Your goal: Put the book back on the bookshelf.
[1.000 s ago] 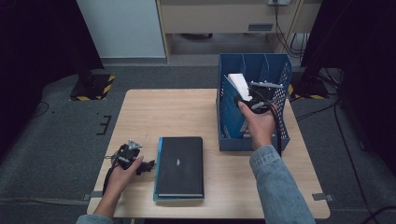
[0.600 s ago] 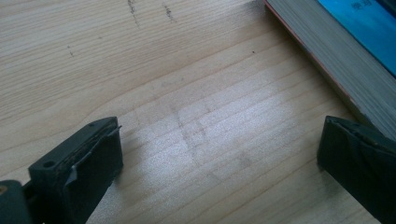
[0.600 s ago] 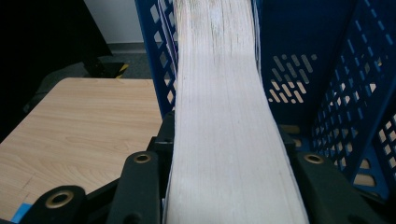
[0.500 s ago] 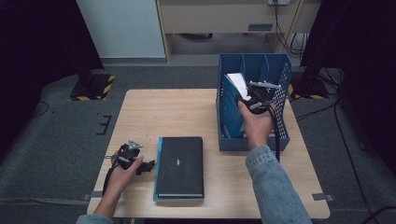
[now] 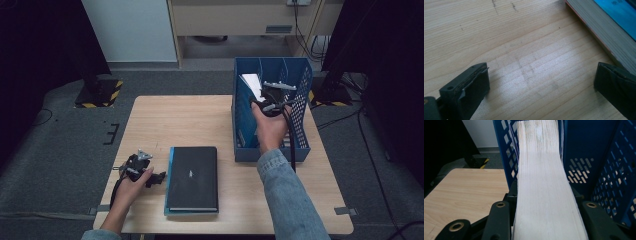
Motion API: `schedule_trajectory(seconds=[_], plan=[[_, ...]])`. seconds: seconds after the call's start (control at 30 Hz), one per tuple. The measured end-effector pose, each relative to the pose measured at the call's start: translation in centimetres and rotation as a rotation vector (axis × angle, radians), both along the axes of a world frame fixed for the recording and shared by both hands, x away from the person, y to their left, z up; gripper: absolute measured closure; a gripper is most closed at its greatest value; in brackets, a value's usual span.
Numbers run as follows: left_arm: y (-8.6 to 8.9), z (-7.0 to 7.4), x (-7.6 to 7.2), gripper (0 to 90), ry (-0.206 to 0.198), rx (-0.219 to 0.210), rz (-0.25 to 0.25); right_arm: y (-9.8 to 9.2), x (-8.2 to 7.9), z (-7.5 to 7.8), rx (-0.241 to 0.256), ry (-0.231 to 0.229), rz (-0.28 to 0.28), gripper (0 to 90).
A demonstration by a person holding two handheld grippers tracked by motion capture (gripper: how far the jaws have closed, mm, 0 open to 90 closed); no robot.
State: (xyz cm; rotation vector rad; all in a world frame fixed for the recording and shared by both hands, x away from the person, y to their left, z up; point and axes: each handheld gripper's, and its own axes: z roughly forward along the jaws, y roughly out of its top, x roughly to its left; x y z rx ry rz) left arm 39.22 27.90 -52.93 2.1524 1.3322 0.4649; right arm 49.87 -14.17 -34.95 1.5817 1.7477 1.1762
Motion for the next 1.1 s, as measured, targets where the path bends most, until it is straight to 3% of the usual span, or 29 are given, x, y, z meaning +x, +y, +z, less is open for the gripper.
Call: schedule_trajectory(seconds=[0.67, 1.1], plan=[[-0.1, 0.0, 0.1, 0.0, -0.001, -0.003, 0.001, 0.4, 2.0, -0.5, 0.035, -0.015, -0.031, 59.7], [-0.1, 0.0, 0.1, 0.0, 0.000, -0.003, -0.001, 0.6, 2.4, -0.7, 0.008, -0.033, -0.041, 59.6]])
